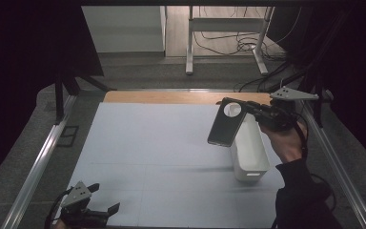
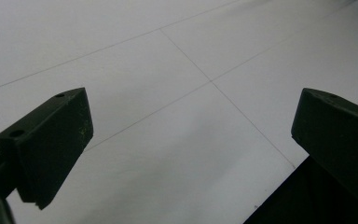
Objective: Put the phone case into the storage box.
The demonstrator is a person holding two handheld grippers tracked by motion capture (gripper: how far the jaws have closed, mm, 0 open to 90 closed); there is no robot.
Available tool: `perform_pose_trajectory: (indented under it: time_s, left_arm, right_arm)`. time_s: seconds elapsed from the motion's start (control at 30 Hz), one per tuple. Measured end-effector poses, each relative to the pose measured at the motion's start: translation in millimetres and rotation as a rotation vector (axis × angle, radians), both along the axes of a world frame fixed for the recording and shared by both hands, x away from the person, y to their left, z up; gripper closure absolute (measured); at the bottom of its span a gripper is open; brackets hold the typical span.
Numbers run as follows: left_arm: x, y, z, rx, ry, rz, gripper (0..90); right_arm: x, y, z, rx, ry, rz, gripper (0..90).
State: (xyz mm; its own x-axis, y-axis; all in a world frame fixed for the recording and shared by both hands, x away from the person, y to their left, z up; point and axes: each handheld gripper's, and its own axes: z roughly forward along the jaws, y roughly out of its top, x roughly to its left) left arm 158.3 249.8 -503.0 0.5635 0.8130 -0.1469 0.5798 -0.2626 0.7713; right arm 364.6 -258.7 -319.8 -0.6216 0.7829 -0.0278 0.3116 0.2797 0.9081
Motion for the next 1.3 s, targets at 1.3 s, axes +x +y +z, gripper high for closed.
perform_pose_trajectory:
  time_s: [1.3]
  left_arm:
    - [0.6, -1.2, -0.5, 0.008, 0.009, -0.007, 0.0]
  right_arm:
    - [60.4, -42.4, 14.8, -0.073, -0.053, -0.064, 80.0]
